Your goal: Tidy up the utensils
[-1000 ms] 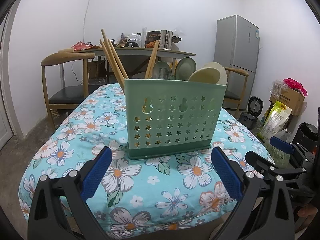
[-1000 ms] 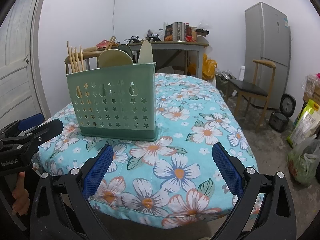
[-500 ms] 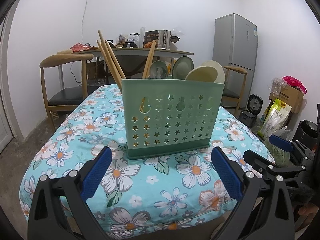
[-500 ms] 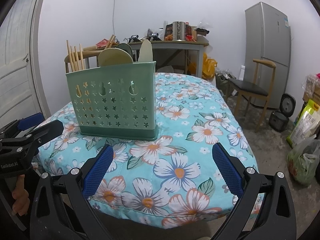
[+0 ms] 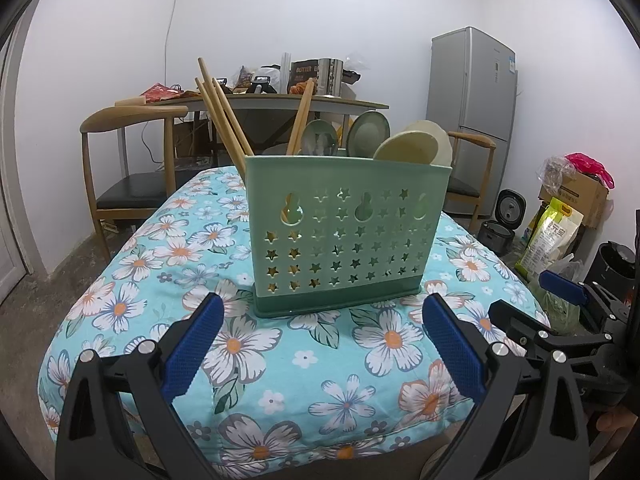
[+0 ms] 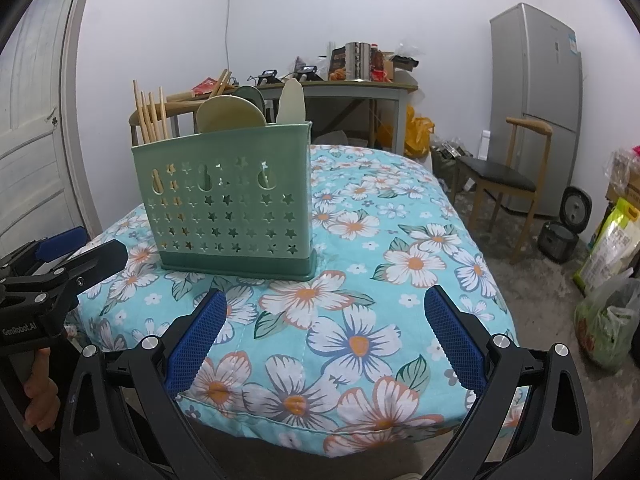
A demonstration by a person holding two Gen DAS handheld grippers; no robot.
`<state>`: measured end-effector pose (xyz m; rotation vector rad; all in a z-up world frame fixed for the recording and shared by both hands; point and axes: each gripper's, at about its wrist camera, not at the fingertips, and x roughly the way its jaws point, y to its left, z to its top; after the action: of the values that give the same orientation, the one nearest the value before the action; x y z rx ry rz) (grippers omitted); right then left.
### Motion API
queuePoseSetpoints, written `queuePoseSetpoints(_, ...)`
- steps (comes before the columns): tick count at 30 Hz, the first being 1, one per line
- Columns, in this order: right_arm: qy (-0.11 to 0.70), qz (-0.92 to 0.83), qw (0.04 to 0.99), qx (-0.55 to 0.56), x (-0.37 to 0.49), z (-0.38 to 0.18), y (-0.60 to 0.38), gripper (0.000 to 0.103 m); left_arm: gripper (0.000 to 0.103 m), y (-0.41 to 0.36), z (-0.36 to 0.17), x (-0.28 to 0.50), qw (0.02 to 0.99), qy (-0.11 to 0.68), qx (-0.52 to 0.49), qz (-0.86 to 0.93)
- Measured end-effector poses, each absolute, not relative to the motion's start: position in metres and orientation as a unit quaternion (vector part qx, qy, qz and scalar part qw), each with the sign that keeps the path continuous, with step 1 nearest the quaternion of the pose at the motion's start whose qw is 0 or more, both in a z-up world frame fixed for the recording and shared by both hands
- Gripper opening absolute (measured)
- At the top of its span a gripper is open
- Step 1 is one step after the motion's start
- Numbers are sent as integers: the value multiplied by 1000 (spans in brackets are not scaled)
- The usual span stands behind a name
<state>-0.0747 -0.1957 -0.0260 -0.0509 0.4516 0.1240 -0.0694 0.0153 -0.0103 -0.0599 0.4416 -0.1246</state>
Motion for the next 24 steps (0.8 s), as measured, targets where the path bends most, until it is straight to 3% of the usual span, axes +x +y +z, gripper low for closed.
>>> queuePoseSetpoints(24, 226, 63, 972, -28, -74, -27, -194, 95, 97, 16, -12, -69, 973, 220, -29, -62)
